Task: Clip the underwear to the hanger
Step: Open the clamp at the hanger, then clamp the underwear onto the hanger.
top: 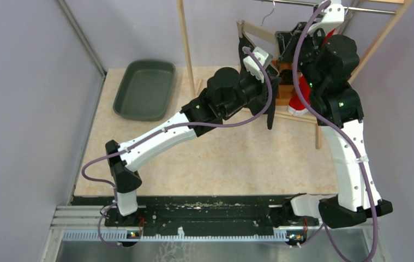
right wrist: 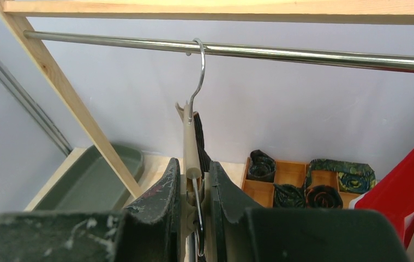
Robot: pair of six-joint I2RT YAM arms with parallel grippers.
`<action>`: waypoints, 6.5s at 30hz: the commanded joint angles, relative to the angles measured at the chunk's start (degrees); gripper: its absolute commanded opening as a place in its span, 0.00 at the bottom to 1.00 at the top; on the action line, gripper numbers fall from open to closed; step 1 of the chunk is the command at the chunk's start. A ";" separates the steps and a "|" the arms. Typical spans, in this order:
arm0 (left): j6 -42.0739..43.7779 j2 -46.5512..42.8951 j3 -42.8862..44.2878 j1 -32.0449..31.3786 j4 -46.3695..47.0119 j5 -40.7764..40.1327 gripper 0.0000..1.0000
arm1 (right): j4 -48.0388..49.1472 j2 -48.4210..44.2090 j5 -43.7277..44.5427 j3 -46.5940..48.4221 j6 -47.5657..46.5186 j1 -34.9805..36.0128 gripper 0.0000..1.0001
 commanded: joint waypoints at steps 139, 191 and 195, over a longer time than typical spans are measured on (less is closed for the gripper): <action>8.23 -7.89 4.17 -6.39 15.11 -14.87 0.00 | 10.62 -9.16 3.66 -28.14 -2.76 13.17 0.00; 10.44 -14.37 -7.81 -6.30 22.85 -17.17 0.00 | 11.04 -11.90 5.81 -26.40 0.43 13.17 0.66; 10.73 -16.53 -13.18 -6.04 25.44 -18.70 0.00 | 11.04 -12.92 7.50 -25.90 0.19 13.17 0.67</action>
